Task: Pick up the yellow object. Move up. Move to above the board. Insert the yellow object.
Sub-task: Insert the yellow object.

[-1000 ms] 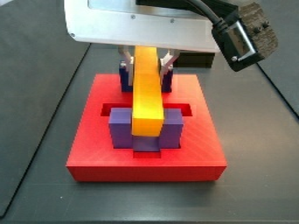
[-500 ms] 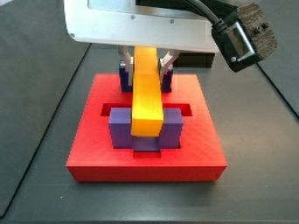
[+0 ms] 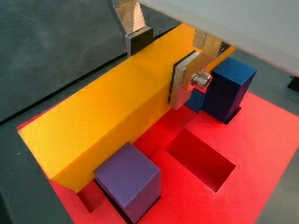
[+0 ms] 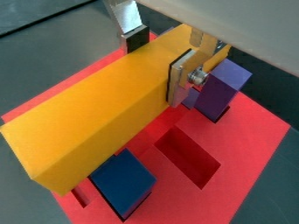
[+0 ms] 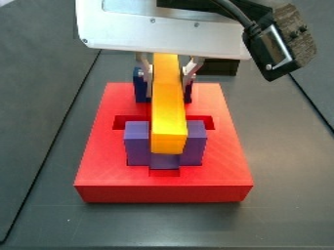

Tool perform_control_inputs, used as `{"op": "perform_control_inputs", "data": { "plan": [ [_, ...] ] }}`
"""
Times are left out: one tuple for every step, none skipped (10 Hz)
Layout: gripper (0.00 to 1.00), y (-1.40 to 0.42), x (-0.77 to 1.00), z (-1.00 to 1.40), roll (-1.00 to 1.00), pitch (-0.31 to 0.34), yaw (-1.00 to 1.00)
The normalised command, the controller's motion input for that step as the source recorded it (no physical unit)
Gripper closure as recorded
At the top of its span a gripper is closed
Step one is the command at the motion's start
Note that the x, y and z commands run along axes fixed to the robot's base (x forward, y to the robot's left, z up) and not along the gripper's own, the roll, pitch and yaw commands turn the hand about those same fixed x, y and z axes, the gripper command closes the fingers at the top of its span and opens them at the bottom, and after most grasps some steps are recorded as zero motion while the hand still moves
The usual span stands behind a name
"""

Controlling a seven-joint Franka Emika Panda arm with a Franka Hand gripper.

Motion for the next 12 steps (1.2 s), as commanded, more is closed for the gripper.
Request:
{"op": "perform_control_inputs", "data": {
  "plan": [
    [1.0,0.0,0.0,-0.09,-0.06,0.0,0.0],
    [1.0,0.0,0.0,-0.09,-0.06,0.0,0.0],
    [1.0,0.0,0.0,-0.09,-0.07,0.0,0.0],
    [1.0,-0.02,0.02,-0.15,-0.1,0.0,0.0],
    [1.0,-0.01,0.0,-0.2,-0.12,0.0,0.0],
    [1.0,-0.02,0.0,-0.21,-0.16,-0.001,0.0],
    [1.0,-0.02,0.0,-0.19,-0.18,-0.007,0.0],
    [1.0,-0.01,0.0,-0.18,-0.18,-0.01,0.0],
    [1.0,0.0,0.0,-0.18,-0.2,-0.017,0.0],
    [1.0,0.0,0.0,-0.18,-0.22,-0.026,0.0],
    [1.0,0.0,0.0,-0.21,-0.24,-0.034,0.0],
    [1.0,0.0,0.0,-0.23,-0.26,-0.04,0.0]
  ]
}}
